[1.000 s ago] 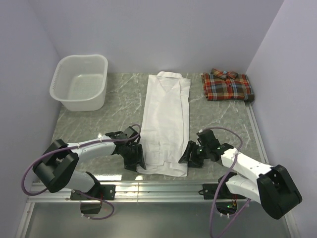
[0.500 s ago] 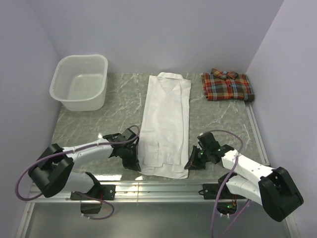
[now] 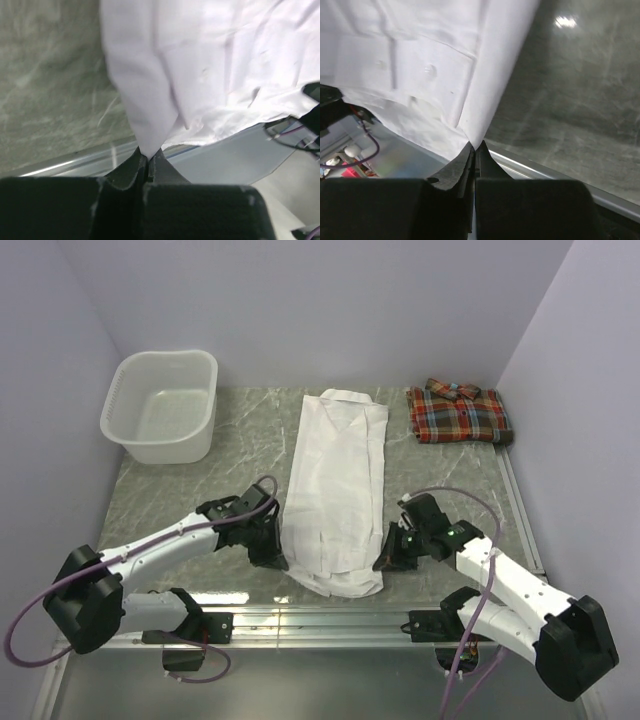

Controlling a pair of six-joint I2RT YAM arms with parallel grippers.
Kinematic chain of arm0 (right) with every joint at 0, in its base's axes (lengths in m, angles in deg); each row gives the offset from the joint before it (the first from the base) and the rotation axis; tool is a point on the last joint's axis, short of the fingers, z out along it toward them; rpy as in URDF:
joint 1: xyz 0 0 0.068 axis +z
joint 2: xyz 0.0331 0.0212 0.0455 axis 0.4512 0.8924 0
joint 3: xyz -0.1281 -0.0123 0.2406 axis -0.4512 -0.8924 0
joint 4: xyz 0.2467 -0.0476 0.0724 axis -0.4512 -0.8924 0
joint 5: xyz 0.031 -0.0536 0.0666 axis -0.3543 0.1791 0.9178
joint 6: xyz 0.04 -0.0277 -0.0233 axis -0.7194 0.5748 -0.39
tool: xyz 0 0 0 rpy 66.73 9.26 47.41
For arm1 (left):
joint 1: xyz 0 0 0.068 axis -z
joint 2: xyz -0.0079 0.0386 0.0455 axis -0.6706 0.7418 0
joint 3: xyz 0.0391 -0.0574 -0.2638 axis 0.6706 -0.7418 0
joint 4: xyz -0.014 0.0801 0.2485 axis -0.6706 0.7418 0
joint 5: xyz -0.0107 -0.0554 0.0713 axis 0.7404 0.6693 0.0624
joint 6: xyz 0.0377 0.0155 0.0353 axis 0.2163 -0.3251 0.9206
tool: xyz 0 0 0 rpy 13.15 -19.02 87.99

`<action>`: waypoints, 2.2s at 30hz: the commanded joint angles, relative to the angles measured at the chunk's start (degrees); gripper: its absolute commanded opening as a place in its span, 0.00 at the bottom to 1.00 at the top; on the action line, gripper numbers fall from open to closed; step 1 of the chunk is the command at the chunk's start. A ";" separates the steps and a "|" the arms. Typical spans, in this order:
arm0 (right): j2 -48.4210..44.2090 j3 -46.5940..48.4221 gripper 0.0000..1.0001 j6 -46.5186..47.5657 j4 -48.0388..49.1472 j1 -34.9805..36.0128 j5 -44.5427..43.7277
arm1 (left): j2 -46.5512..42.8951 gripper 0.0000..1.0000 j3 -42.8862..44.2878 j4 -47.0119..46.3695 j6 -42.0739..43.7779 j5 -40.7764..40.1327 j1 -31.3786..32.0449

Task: Fold and stack the long sleeve shirts
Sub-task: Fold the shirt

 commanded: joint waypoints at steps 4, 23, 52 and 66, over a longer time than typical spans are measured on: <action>4.29 9.44 0.00 2.47 0.99 -1.21 -1.18 | 6.21 0.01 11.44 -2.20 2.26 -4.88 -3.83; 37.14 38.53 0.00 12.22 7.06 -16.25 2.87 | 39.33 0.00 47.45 -7.91 11.23 -7.79 -19.49; 49.12 40.99 0.32 10.82 12.77 -19.50 -2.85 | 50.70 0.25 52.93 -17.50 22.57 -14.98 -18.35; 27.07 42.14 0.56 23.64 11.36 -15.99 -12.70 | 30.93 0.80 47.76 -16.36 22.57 -17.99 -15.37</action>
